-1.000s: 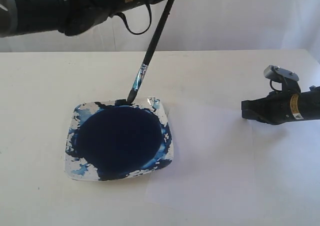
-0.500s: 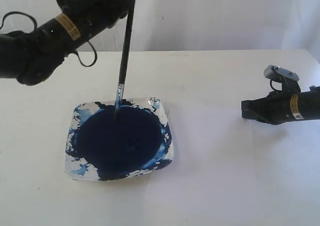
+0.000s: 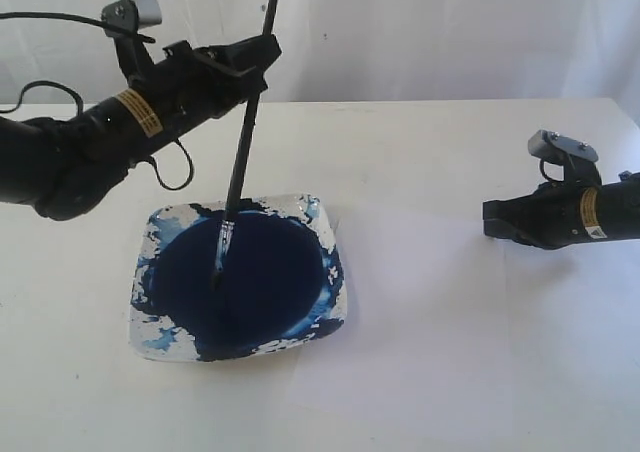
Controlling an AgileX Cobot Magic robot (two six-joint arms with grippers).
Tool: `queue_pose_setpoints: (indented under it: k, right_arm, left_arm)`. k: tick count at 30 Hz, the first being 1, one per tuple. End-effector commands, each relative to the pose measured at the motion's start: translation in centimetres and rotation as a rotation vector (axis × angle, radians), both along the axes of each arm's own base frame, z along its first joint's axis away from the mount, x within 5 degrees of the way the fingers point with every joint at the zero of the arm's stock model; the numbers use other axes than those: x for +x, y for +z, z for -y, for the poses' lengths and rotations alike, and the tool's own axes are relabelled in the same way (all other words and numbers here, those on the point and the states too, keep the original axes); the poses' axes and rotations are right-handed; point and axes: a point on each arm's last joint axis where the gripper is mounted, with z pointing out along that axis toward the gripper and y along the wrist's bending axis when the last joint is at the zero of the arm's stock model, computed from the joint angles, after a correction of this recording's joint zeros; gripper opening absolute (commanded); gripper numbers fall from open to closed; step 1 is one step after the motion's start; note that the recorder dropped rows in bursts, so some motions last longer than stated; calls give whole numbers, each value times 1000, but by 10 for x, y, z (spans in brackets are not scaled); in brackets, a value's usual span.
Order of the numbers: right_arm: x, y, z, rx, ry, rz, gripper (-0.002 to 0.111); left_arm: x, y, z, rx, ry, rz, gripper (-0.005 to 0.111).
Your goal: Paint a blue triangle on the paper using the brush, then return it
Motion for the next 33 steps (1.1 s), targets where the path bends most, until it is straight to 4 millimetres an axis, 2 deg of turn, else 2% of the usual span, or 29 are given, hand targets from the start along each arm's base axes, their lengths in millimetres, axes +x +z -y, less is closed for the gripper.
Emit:
queue_pose_setpoints:
  k: [1,5,10,16,28,33]
  right_arm:
    - [1,3,1,-13,-1,15,3]
    - [1,3,1,-13,-1,15,3]
    - [1,3,1,-13,-1,15,3]
    - [1,3,1,-13,-1,15,3]
    - [1,3,1,-13,-1,15,3]
    - [1,3,1,-13,-1,15,3]
  left_arm:
    - [8,-23,10,-49,42,-73,0]
    - [19,-27,28,-73,10,-75,0]
    - [35,-19,49,-145,-27,-58,0]
    - [52,-10,56,-203,-2,-23,0]
    - [91,-26,80,-219,-28,56,0]
    - [103,-25,87,-238,-33,99,0]
